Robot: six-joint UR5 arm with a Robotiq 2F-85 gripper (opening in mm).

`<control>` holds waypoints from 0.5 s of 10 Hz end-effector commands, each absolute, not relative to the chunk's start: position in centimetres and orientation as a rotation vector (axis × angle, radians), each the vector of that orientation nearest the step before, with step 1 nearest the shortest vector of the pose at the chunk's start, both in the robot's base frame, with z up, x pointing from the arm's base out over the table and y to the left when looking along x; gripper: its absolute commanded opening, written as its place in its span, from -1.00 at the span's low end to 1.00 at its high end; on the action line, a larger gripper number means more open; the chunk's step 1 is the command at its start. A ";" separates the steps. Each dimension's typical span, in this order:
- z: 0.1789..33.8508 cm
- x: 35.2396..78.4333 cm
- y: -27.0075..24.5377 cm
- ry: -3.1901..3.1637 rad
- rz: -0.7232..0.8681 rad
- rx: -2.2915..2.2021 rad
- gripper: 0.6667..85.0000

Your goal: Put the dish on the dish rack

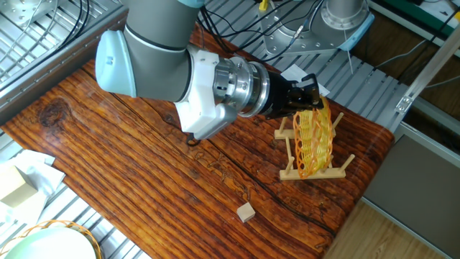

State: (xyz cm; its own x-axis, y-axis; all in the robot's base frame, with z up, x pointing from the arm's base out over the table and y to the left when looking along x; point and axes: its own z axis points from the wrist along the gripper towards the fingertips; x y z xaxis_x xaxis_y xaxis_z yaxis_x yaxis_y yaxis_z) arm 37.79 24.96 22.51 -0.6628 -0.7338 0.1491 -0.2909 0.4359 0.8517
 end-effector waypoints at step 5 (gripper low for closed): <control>22.7 37.8 25.0 -2.174 -1.185 0.922 -0.99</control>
